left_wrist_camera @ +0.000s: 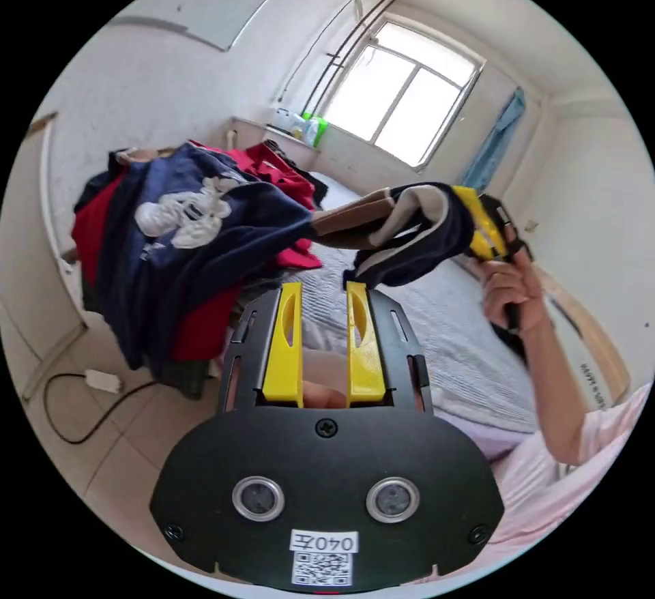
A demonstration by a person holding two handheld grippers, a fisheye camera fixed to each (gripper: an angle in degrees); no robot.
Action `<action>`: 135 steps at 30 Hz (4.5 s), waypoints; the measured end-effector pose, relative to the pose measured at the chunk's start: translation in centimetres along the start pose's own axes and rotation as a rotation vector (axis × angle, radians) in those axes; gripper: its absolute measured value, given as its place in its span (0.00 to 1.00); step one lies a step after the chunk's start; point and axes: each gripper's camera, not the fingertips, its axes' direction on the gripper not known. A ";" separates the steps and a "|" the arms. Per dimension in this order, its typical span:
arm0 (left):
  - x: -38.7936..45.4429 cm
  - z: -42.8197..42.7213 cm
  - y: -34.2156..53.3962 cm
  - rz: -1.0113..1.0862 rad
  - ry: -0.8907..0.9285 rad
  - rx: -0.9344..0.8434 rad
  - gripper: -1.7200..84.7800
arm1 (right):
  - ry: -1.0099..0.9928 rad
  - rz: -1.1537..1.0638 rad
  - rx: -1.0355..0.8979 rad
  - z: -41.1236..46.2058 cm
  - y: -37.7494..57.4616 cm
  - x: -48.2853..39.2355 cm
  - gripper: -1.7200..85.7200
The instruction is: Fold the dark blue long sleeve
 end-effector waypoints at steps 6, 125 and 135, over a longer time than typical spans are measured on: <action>8.0 4.1 5.8 0.447 -0.621 0.087 0.13 | -0.046 -0.003 0.005 3.3 1.9 -1.3 0.08; 30.5 35.1 -0.1 0.813 0.226 -0.337 0.01 | 1.677 0.328 0.130 8.0 15.6 4.1 0.10; 27.8 36.4 -2.1 0.885 0.247 -0.320 0.01 | 1.366 0.457 -0.120 -2.6 9.6 10.3 0.18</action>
